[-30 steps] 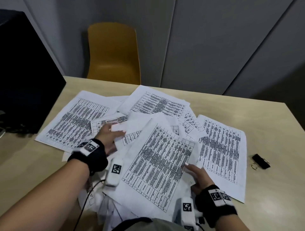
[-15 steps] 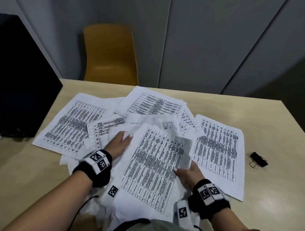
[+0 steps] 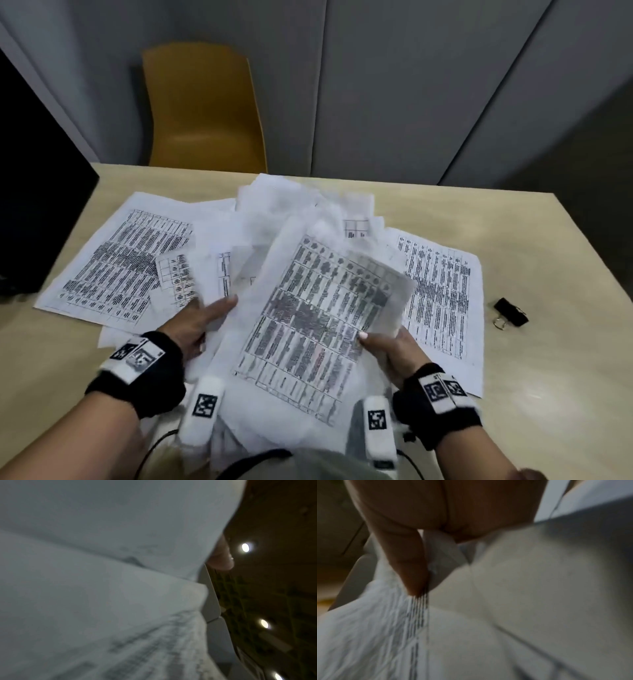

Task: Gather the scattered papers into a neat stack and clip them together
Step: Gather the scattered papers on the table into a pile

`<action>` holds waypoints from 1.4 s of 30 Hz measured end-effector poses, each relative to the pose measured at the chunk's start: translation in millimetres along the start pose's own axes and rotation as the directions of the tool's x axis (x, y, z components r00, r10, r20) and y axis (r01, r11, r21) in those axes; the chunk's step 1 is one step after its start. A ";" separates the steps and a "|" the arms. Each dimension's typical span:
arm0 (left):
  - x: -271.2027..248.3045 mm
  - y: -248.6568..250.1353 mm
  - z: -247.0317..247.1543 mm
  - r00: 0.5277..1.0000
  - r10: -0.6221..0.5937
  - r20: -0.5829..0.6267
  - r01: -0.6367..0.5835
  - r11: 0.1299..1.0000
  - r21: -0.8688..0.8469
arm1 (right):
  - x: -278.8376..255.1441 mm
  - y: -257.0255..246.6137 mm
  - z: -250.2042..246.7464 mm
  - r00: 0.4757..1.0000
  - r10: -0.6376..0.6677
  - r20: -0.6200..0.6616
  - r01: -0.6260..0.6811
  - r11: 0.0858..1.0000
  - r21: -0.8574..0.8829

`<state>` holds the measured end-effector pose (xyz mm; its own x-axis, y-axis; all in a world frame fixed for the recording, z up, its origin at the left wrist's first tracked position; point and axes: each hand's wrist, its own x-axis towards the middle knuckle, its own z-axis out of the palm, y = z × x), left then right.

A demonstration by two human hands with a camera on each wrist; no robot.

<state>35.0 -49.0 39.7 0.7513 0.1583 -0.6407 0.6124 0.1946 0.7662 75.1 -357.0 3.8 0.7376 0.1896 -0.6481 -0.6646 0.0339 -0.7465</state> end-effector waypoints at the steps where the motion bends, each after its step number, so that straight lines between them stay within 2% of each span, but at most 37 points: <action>1: -0.9 0.0 3.9 1.000 0.004 0.025 -0.005 0.999 0.044 | -1.5 -0.9 6.3 1.000 -0.019 0.011 0.019 0.998 -0.052; 3: -6.9 1.1 15.7 0.999 0.009 0.050 -0.023 0.957 0.290 | -5.4 -3.2 16.5 0.997 -0.068 0.034 0.074 0.975 -0.211; 4: -6.9 -1.3 17.3 1.000 0.011 0.019 -0.018 0.911 0.412 | -7.5 -6.6 20.2 0.995 -0.080 0.060 0.094 0.954 -0.285; 5: -3.9 -7.1 15.4 1.000 0.012 -0.022 -0.001 0.897 0.441 | -8.1 -11.7 21.2 0.992 -0.080 0.094 0.107 0.935 -0.337; 7: -0.9 -15.6 5.9 0.993 0.024 -0.118 0.020 0.934 0.358 | 0.9 -24.6 14.6 0.991 -0.115 0.074 0.135 0.909 -0.394; 9: -3.8 -20.5 -10.8 0.969 0.022 -0.245 0.043 0.966 0.255 | 20.5 -43.9 1.5 0.976 -0.193 -0.102 0.136 0.903 -0.408; 10: -6.9 -23.3 -21.6 0.954 0.026 -0.300 0.038 0.978 0.204 | 30.7 -54.5 -4.8 0.951 -0.245 -0.188 0.138 0.881 -0.452; 12: -8.3 -31.4 -43.0 0.914 0.009 -0.405 0.058 0.987 0.151 | 50.8 -74.1 -10.8 0.899 -0.336 -0.282 0.094 0.774 -0.626; 14: -3.9 -44.8 -66.2 0.879 -0.009 -0.477 0.066 0.993 0.102 | 72.5 -90.1 -5.6 0.885 -0.366 -0.290 0.025 0.657 -0.753; 18: -15.7 -45.5 -69.2 0.870 -0.024 -0.492 0.043 0.999 0.027 | 107.3 -108.8 27.4 0.900 -0.324 -0.292 -0.068 0.557 -0.827; 22: -22.6 -44.9 -63.4 0.856 -0.029 -0.516 0.034 0.999 0.001 | 118.4 -110.3 57.7 0.866 -0.315 -0.387 -0.202 0.489 -0.849; 25: -21.3 -42.2 -62.8 0.851 -0.007 -0.525 0.000 1.000 -0.012 | 123.4 -100.9 68.0 0.866 -0.342 -0.364 -0.207 0.417 -0.885; 28: -22.0 -36.9 -58.2 0.863 -0.006 -0.506 -0.019 0.999 -0.043 | 119.5 -97.6 64.1 0.907 -0.266 -0.326 -0.211 0.381 -0.900; 31: -17.6 -36.8 -60.6 0.880 0.018 -0.474 -0.058 0.996 -0.070 | 90.7 -81.6 43.7 0.957 -0.176 -0.232 -0.177 0.279 -0.944; 34: -4.0 -49.6 -72.6 0.886 -0.025 -0.463 -0.011 0.997 -0.075 | 51.7 -54.3 17.3 0.981 -0.111 -0.160 -0.132 0.224 -0.965; 36: 6.5 -57.7 -75.9 0.894 -0.048 -0.445 0.033 0.999 -0.041 | 41.6 -57.6 6.0 0.975 -0.138 -0.176 -0.139 0.239 -0.961; 39: 9.2 -52.7 -67.2 0.904 -0.053 -0.425 0.058 0.998 0.000 | 61.4 -91.3 3.5 0.920 -0.328 -0.213 -0.070 0.398 -0.915; 40: 8.7 -50.7 -64.4 0.905 -0.054 -0.423 0.061 0.998 0.003 | 73.0 -104.5 3.6 0.895 -0.390 -0.215 -0.033 0.423 -0.905; 42: 4.6 -45.0 -57.8 0.907 -0.033 -0.421 0.040 0.999 0.009 | 96.0 -122.3 3.7 0.891 -0.397 -0.220 -0.035 0.422 -0.906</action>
<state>-3.3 -1.1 -0.6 0.5576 0.5445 -0.6266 0.6440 0.1925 0.7404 226.7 -339.3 33.5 0.9475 -0.0607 -0.3139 -0.1986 -0.8812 -0.4291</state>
